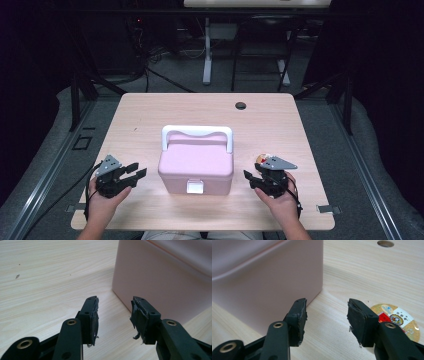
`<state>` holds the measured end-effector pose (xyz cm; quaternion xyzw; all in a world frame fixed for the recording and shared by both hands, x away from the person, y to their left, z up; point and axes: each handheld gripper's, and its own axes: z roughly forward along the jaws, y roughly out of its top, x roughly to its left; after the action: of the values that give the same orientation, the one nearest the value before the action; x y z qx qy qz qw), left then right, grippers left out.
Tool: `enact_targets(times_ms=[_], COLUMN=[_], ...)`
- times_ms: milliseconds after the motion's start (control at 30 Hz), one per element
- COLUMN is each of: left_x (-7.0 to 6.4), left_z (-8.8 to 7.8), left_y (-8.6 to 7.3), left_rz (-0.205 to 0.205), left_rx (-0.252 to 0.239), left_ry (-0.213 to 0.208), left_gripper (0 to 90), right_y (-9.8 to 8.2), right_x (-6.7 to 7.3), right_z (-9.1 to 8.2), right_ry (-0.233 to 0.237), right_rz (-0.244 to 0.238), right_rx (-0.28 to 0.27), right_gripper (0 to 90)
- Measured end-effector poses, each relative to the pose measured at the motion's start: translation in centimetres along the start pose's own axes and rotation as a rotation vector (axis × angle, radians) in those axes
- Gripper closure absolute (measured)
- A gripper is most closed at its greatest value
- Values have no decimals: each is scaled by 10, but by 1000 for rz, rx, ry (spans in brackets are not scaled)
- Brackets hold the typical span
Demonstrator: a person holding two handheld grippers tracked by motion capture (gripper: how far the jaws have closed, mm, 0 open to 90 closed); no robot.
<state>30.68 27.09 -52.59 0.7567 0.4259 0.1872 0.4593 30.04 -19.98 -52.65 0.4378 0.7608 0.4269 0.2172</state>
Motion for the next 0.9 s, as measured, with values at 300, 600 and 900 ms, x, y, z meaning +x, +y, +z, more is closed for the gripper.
enact_targets(times_ms=[300,600,900], left_x=[-8,-17,-23], left_z=[-10,-9,-11], left_y=[2,3,10], left_rz=[14,61,38], left_rx=[-8,-13,15], left_ry=[2,-11,-42], left_gripper=[544,557,500], right_y=[8,9,12], right_x=[4,6,8], right_z=[-7,-12,-15], right_ry=[34,38,64], right_rz=[9,-10,-30], right_rx=[-35,-78,-49], right_gripper=[480,480,460])
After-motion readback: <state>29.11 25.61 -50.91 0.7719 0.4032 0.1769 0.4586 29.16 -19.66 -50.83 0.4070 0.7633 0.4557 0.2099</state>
